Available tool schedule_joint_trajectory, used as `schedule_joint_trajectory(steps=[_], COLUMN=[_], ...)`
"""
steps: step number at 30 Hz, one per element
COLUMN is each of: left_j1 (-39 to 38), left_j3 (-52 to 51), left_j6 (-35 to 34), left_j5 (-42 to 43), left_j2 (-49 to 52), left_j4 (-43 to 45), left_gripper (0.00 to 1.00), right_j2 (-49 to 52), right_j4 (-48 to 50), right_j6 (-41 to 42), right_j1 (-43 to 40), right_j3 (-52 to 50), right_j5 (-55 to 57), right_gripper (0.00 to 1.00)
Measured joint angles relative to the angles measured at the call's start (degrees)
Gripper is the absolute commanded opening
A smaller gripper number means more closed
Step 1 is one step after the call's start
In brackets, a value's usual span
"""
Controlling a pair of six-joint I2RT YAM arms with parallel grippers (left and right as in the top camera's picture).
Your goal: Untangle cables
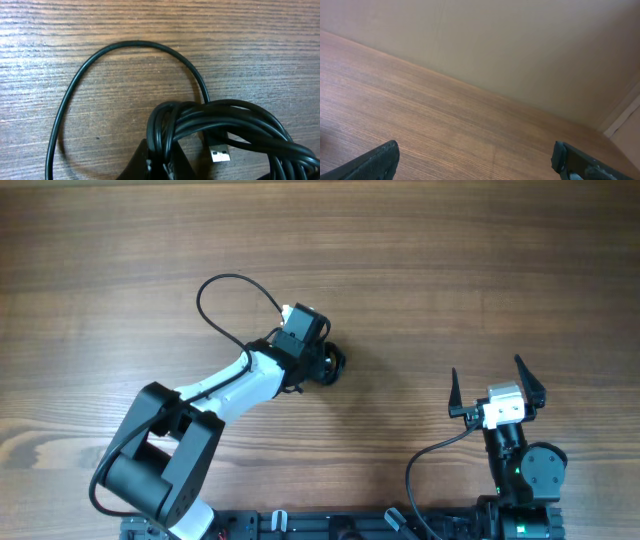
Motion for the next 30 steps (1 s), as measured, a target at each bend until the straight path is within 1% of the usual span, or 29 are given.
schedule_joint_trajectory(steps=[4, 6, 9, 13, 16, 21, 26, 28, 29, 30], left_j1=[0.0, -0.02, -0.02, -0.26, -1.27, -2.93, -5.38, -5.49, -5.49, -5.49], left_j3=[0.04, -0.22, -0.46, -0.46, -0.46, -0.46, -0.46, -0.46, -0.46, -0.46], left_j6=[-0.07, -1.68, -7.8, -16.5, -19.1, -20.24, -23.8, -24.17, -24.3, -24.35], left_j5=[1.05, 1.22, 1.27, 1.66, 2.08, 2.62, 2.93, 2.95, 2.95, 2.93], left_j2=[-1.6, -2.67, -4.9, -5.35, -5.35, -5.35, -5.35, -5.35, -5.35, -5.35], left_j4=[-5.38, -7.52, -10.54, -14.58, -15.19, -15.19, -14.8, -14.56, -14.47, -14.34], left_gripper=[0.04, 0.04, 0.04, 0.04, 0.04, 0.04, 0.04, 0.04, 0.04, 0.04], right_j2=[0.0, 0.0, 0.0, 0.0, 0.0, 0.0, 0.0, 0.0, 0.0, 0.0], right_j4=[0.02, 0.0, 0.0, 0.0, 0.02, 0.0, 0.02, 0.66, 0.96, 1.29], right_j6=[0.0, 0.0, 0.0, 0.0, 0.0, -0.46, -0.85, 2.43, 5.33, 10.69], right_j1=[0.0, 0.0, 0.0, -0.02, -0.02, 0.0, 0.0, -0.02, -0.02, -0.02], right_j3=[0.0, 0.0, 0.0, 0.0, 0.0, 0.0, 0.0, 0.0, 0.0, 0.0], right_j5=[0.0, 0.0, 0.0, 0.0, 0.0, 0.0, -0.28, -3.91, -6.16, -10.14], right_gripper=[1.0, 1.0, 1.0, 1.0, 1.0, 1.0, 1.0, 1.0, 1.0, 1.0])
